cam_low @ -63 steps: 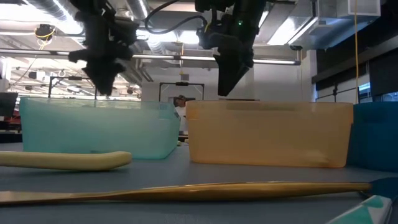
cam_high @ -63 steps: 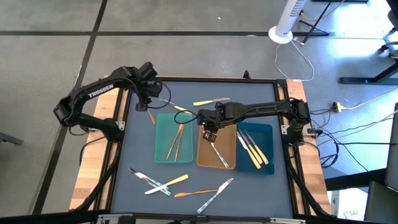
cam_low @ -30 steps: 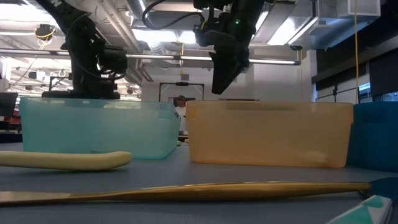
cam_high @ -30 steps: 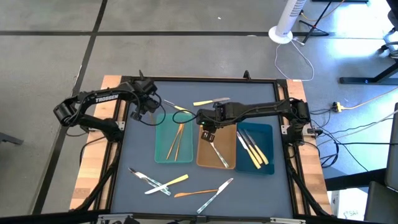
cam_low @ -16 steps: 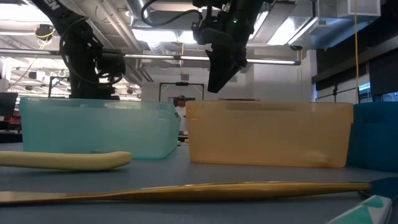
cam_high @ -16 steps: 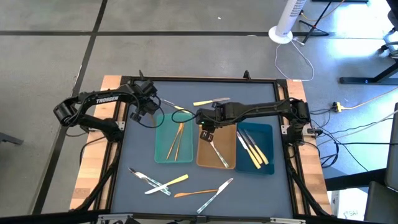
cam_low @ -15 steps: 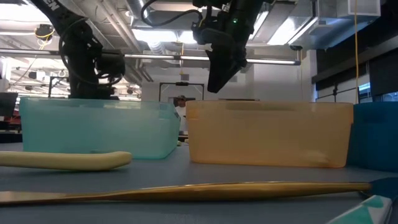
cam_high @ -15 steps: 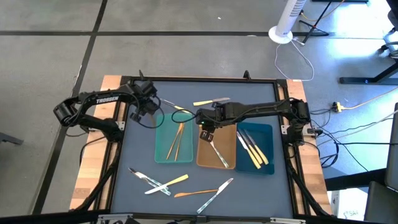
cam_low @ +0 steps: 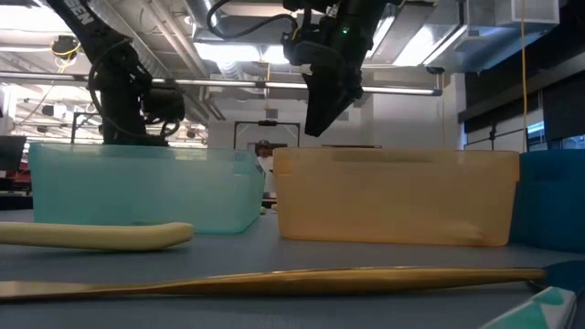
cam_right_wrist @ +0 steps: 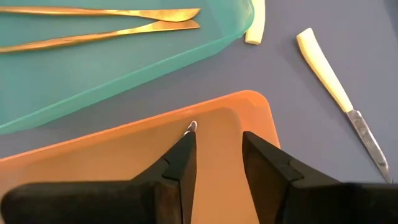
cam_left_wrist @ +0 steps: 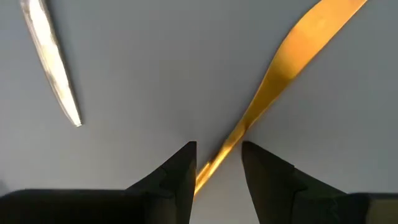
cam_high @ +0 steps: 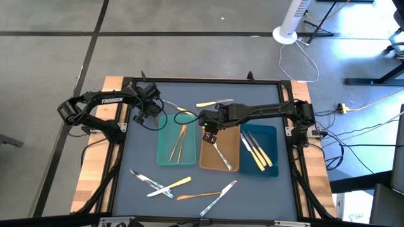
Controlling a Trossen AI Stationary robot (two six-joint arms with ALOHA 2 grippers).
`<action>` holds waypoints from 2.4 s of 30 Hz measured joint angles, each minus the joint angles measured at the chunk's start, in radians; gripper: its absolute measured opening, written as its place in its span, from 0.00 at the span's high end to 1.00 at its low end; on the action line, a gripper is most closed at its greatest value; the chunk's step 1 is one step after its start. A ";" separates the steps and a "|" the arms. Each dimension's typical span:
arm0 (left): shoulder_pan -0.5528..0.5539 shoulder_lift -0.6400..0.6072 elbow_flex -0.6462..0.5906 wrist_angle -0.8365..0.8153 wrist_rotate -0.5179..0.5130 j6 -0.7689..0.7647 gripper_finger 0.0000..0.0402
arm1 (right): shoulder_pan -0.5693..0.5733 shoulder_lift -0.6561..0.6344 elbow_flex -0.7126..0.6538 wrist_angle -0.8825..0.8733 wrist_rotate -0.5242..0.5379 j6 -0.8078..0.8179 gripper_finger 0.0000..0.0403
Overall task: Sort silverware by color (type)
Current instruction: Put the gold knife into the green bin
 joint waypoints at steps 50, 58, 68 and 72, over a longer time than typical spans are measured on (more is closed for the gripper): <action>0.021 0.007 -0.002 -0.028 0.007 -0.066 0.98 | 0.000 0.000 0.000 0.006 -0.025 -0.022 0.71; 0.028 0.001 0.035 -0.023 -0.011 -0.191 0.99 | 0.000 0.000 0.000 0.006 -0.025 -0.022 0.71; 0.064 -0.001 0.075 -0.009 -0.004 -0.352 0.99 | 0.000 0.000 0.000 0.006 -0.025 -0.022 0.71; 0.065 -0.002 0.076 0.010 0.006 -0.398 1.00 | 0.000 0.000 0.000 0.006 -0.025 -0.022 0.71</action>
